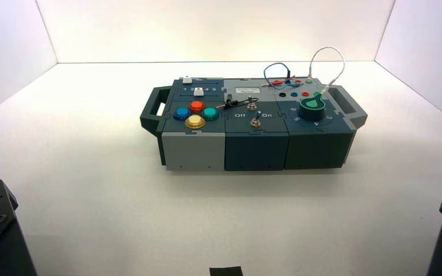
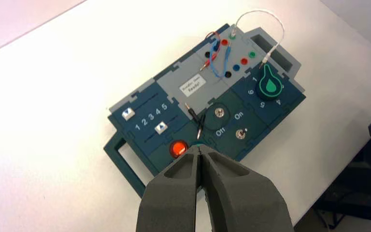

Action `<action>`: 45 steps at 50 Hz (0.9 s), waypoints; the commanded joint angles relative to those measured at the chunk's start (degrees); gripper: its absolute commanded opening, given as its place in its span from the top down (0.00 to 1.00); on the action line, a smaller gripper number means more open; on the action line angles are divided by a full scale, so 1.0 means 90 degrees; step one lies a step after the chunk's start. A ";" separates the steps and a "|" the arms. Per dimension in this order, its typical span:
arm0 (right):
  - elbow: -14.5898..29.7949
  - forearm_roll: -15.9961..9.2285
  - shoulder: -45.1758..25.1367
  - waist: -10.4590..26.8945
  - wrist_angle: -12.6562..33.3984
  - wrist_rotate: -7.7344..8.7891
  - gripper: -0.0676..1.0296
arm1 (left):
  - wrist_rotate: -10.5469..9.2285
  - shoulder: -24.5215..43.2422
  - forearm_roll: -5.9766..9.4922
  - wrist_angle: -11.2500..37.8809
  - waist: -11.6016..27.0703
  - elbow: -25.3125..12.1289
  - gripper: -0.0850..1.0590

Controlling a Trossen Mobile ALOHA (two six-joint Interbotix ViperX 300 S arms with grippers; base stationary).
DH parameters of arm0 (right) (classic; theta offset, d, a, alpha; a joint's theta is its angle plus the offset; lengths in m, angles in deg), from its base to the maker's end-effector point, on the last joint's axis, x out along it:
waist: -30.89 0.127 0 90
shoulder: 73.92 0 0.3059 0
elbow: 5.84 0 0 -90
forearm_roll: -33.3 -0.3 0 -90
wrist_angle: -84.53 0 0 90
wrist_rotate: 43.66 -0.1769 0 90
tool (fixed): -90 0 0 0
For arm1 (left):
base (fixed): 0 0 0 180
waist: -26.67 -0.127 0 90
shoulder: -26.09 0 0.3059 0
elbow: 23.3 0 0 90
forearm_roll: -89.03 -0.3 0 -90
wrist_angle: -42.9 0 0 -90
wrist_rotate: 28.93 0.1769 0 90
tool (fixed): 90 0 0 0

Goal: Push the yellow button.

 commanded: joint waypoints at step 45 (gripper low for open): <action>-0.0029 0.0215 -0.0791 0.0146 -0.0068 0.0049 0.96 | 0.0762 0.2559 0.0000 0.0674 -0.0420 -0.0439 0.95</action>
